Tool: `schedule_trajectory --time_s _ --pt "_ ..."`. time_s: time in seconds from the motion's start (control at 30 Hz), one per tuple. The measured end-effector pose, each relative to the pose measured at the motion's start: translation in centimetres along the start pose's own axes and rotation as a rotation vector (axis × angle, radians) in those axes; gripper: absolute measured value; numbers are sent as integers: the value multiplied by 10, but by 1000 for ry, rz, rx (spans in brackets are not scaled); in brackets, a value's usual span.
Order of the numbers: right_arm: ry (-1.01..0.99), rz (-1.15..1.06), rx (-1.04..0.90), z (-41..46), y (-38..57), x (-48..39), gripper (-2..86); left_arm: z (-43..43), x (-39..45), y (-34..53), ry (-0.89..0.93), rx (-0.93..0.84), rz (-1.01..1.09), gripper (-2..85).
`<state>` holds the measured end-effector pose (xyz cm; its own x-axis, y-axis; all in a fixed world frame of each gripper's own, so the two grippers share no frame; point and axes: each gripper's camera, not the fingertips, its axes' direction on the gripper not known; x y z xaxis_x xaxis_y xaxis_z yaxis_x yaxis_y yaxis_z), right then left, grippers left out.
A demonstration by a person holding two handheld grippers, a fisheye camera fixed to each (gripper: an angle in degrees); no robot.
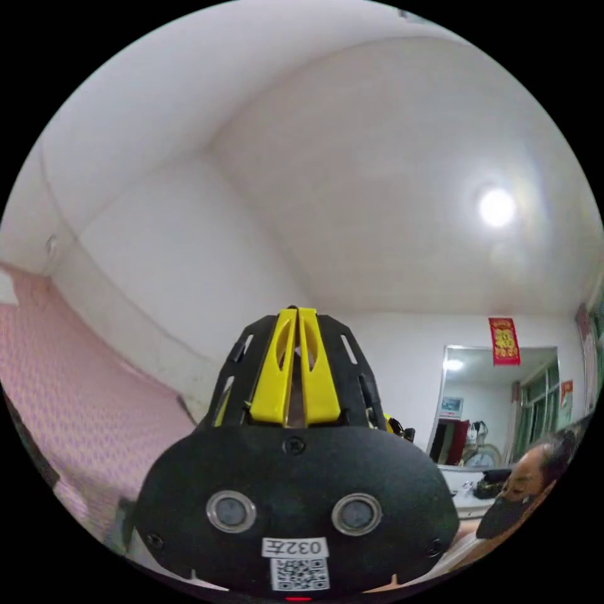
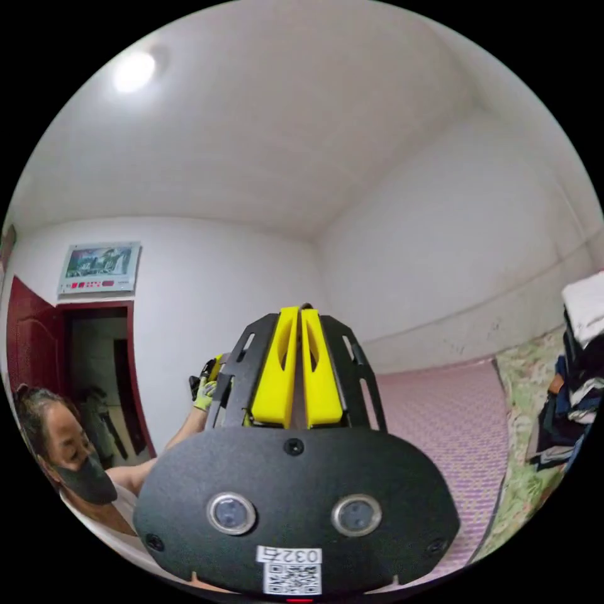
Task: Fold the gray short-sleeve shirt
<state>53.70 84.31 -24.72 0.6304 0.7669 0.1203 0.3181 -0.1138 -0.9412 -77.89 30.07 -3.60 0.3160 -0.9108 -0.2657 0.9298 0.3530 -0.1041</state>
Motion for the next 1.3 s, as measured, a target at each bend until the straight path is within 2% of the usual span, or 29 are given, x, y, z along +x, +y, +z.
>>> schedule_trajectory --time_s 0.07,0.2,0.3,0.4,0.47,0.57,0.63,0.77,1.03,1.3 --pt "24 -46 -9 -17 2 -14 -10 -10 11 4 65 -28 68 -9" --pt "64 -12 -131 -31 58 -6 -10 -34 -4 62 -14 -184 94 -9" --pt "90 116 -233 -48 142 24 -10 -73 -53 151 -71 -337 -17 -9" --pt "146 277 -342 -61 245 58 -10 -120 -113 265 -266 -511 -139 -9" --pt "192 454 -480 -63 325 85 -10 -156 -163 357 -451 -661 -274 -9" --pt "215 646 -503 -81 389 98 -10 -195 -208 435 -402 -693 -551 -9" --pt "222 685 -476 -92 400 92 -10 -209 -212 452 -380 -669 -603 -8" --pt "239 657 -496 -95 393 63 -10 -206 -197 461 -405 -766 -544 -8" --pt "244 692 -485 -97 386 17 -10 -218 -168 482 -327 -780 -510 -9" --pt "298 733 -513 -78 387 -13 17 -224 -164 536 -379 -861 -524 -2"
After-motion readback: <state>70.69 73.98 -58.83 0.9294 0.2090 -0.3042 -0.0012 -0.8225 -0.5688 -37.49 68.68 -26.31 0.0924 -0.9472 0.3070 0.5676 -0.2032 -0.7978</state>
